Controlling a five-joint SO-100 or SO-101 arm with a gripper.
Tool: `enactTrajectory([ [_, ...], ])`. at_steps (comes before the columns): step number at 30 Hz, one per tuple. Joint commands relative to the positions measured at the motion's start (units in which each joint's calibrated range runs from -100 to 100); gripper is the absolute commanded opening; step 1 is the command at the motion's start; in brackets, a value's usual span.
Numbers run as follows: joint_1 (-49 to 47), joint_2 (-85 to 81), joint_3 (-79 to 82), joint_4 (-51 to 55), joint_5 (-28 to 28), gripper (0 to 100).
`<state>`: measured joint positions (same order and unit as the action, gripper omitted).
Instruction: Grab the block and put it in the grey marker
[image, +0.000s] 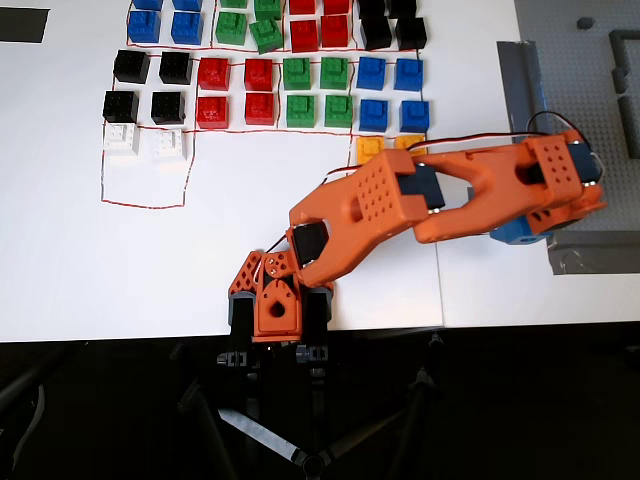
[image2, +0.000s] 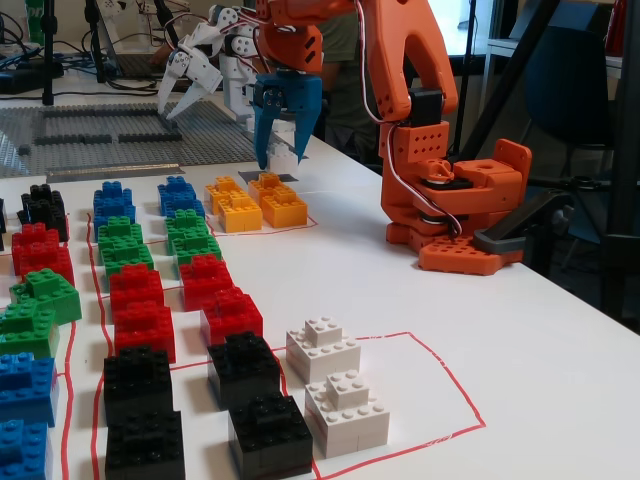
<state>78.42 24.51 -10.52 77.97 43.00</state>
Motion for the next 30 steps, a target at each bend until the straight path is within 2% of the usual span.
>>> enactTrajectory([
  [1, -0.21, -4.65, -2.14, 0.65, 0.63, 15],
  [12, -1.13, -5.60, -1.42, 0.57, -0.78, 27],
  [18, -1.05, -6.63, -2.96, 0.81, -1.22, 28],
  [25, -0.63, -9.57, -10.04, 6.36, -0.93, 28],
  [30, -2.21, -12.51, -15.94, 12.81, -1.81, 23],
])
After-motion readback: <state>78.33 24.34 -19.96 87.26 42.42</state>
